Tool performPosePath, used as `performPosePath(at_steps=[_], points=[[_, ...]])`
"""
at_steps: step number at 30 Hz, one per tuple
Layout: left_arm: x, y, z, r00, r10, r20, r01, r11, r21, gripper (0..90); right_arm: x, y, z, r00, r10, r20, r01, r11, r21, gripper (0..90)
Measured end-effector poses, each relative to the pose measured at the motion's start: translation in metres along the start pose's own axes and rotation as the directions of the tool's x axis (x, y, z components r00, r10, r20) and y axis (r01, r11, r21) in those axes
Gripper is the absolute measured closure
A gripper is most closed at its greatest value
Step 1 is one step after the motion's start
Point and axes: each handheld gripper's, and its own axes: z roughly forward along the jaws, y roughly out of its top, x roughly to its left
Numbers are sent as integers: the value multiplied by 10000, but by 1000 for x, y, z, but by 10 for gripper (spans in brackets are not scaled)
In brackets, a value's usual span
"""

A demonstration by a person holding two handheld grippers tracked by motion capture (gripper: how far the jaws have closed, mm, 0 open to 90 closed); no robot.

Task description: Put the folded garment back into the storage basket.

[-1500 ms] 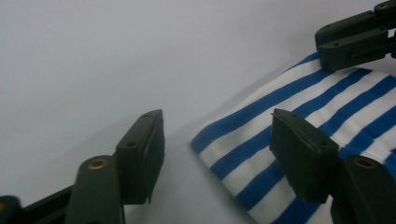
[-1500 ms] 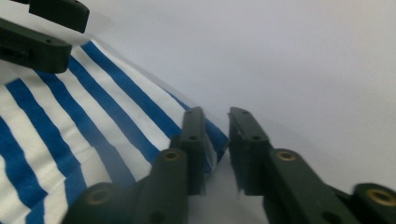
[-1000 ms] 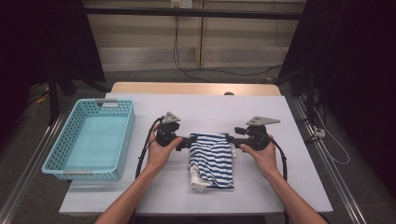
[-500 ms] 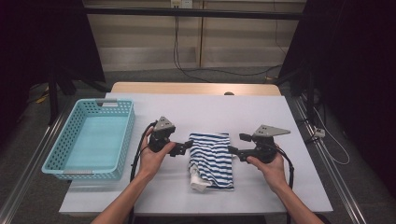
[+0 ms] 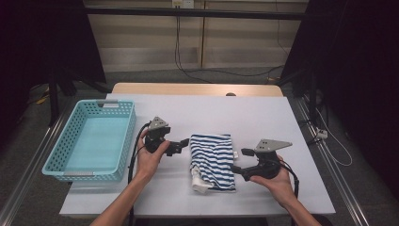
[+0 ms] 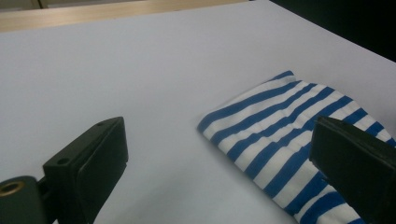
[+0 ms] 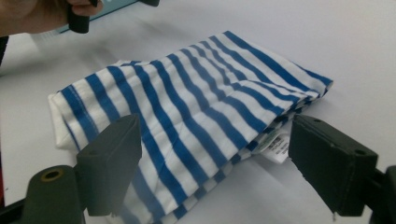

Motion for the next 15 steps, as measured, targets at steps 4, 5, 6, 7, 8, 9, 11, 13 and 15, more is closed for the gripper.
performPosePath(at_steps=[4, 5, 6, 7, 8, 9, 11, 13, 15], points=[[-3, 2, 0, 9999, 31, -122, -32, 9999, -128, 44, 8, -8, -6, 9996, -205, -209, 208, 9997, 133, 236], [-6, 2, 3, 9993, -364, -66, 360, 9983, -462, 44, 9, -10, -6, 9995, -209, -230, 212, 9997, 138, 248], [-6, 2, 3, 9998, -220, -6, 219, 9994, -284, 44, 11, -12, -7, 9993, -239, -271, 244, 9996, 171, 267], [-8, 1, 4, 9993, -373, 39, 374, 9984, -425, 44, 14, -14, -8, 9993, -275, -264, 282, 9992, 293, 278], [-6, 2, 4, 10000, -13, -29, 12, 9999, -106, 44, 16, -16, -8, 9989, -320, -349, 331, 9989, 326, 288], [-8, 1, 6, 9995, -302, 30, 303, 9991, -300, 44, 18, -18, -8, 9982, -392, -452, 410, 9984, 389, 331], [-8, 1, 7, 9995, -314, 61, 315, 9993, -211, 44, 25, -21, -8, 9961, -675, -573, 704, 9963, 498, 393], [-8, 1, 8, 9997, -210, 110, 213, 9995, -212, 44, 27, -21, -8, 9951, -749, -652, 783, 9956, 511, 407], [-10, 1, 8, 9998, -156, 126, 158, 9998, -98, 44, 33, -21, -7, 9909, -1019, -882, 1067, 9929, 521, 480]])
